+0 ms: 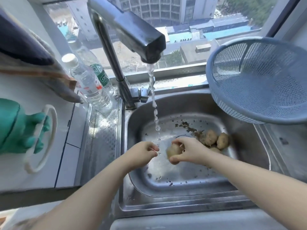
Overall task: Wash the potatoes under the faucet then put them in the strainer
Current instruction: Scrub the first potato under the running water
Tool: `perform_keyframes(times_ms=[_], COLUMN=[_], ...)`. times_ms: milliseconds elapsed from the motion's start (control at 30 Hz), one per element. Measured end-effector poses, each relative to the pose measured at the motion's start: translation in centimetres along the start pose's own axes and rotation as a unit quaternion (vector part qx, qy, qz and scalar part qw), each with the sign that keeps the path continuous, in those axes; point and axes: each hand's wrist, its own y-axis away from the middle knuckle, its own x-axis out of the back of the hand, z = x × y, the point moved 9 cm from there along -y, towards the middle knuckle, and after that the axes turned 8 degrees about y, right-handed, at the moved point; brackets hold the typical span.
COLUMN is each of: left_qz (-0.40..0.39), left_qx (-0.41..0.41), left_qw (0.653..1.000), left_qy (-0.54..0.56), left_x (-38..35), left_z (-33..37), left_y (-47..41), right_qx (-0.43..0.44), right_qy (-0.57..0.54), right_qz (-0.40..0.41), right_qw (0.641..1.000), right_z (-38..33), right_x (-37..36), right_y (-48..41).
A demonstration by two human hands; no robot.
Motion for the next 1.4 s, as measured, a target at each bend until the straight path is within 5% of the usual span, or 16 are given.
perform_keyframes(times_ms=[100, 200, 267, 400, 500, 600, 800, 933, 1133, 1400], left_qz=[0.028, -0.028, -0.025, 0.006, 0.049, 0.072, 0.092, 0.121, 0.141, 0.134], left_qx=[0.073, 0.126, 0.136, 0.139, 0.113, 0.067, -0.017, -0.043, 0.088, 0.048], left_qw=[0.963, 0.828, 0.764, 0.715, 0.727, 0.776, 0.829, 0.833, 0.788, 0.813], left_qy=[0.259, 0.545, 0.630, 0.685, 0.675, 0.623, 0.551, 0.539, 0.593, 0.564], left_x=[-0.3, -2.1, -2.3, -1.8, -1.3, -0.9, -0.5, 0.6, -0.5, -1.1], left_z=[-0.7, 0.6, 1.4, 1.3, 1.4, 2.5, 2.3, 1.9, -0.2, 0.5], left_y=[0.5, 0.9, 0.7, 0.0, 0.3, 0.9, 0.5, -0.2, -0.7, 0.0], right_qx=[-0.013, -0.029, -0.043, -0.045, -0.070, -0.133, -0.187, -0.138, -0.117, -0.201], right_qy=[-0.191, -0.286, -0.279, -0.347, -0.415, -0.497, -0.639, -0.631, -0.586, -0.623], right_qz=[0.077, 0.133, 0.151, 0.157, 0.194, 0.244, 0.153, 0.145, 0.101, 0.132], right_qw=[0.979, 0.948, 0.947, 0.924, 0.886, 0.822, 0.730, 0.750, 0.796, 0.745], right_z=[-3.9, -5.9, -6.6, -8.3, -8.8, -8.3, -8.3, -8.9, -9.1, -8.4], right_x=[2.2, 2.8, 2.7, 1.9, 1.5, 1.1, -1.0, -0.3, -2.1, -1.8], right_y=[0.0, 0.1, 0.2, 0.3, 0.1, -0.5, -1.4, -0.8, -1.4, -0.9])
